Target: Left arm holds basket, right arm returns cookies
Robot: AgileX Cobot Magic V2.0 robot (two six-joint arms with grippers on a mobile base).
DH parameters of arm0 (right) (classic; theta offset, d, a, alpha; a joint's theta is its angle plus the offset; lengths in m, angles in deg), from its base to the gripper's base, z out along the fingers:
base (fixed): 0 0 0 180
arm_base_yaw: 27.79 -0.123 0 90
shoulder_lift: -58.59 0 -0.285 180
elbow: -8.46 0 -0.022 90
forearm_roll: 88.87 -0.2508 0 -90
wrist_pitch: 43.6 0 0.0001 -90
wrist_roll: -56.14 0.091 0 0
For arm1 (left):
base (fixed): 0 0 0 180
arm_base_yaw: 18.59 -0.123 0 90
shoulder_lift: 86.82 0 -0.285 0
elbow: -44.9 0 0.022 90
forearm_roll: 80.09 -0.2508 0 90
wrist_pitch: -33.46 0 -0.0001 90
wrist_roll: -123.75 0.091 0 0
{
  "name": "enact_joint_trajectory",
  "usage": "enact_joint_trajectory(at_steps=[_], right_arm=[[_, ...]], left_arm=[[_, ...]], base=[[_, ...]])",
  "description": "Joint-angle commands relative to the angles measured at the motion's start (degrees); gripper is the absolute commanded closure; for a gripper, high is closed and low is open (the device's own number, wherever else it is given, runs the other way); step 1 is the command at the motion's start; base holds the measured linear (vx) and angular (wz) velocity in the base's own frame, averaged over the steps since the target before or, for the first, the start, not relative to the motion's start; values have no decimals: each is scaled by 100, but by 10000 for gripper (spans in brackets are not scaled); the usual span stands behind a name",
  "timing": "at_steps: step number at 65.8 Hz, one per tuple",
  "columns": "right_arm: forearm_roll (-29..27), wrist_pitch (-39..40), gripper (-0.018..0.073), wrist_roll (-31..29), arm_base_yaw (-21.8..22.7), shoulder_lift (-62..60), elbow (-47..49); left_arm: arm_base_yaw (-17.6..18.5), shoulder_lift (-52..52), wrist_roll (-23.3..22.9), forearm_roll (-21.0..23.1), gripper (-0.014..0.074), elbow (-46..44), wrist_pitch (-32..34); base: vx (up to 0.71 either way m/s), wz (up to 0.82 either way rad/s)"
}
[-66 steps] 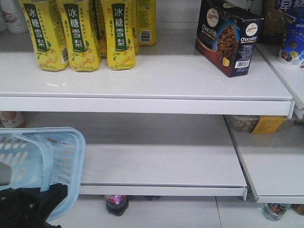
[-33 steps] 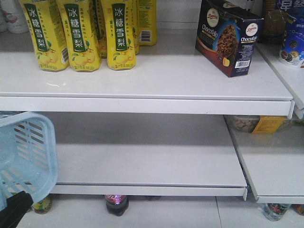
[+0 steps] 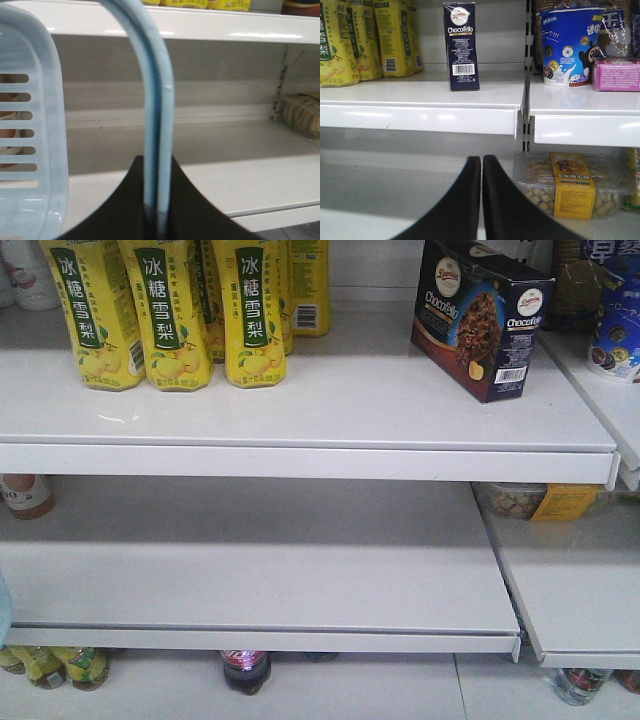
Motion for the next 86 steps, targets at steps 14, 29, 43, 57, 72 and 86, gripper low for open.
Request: enact_joint_trajectory(at_steps=[14, 29, 43, 57, 72, 86], right_arm=[[50, 452, 568, -8, 28, 65, 148], [50, 447, 568, -8, 28, 65, 148], [50, 447, 568, -8, 28, 65, 148], [50, 447, 568, -8, 28, 65, 148], [50, 447, 568, -8, 28, 65, 148], [50, 447, 568, -8, 28, 65, 148]], left_arm=[[-572, -192, -626, -832, 603, 72, 298], [-572, -192, -858, -1387, 603, 72, 384], [-773, -192, -864, -1517, 603, 72, 360], [-910, -192, -858, -1517, 603, 72, 360], [-910, -192, -863, -1499, 603, 72, 360], [-910, -178, -863, -1500, 603, 66, 375]], base=[[0, 0], [0, 0], [0, 0], [0, 0], [0, 0], [0, 0]])
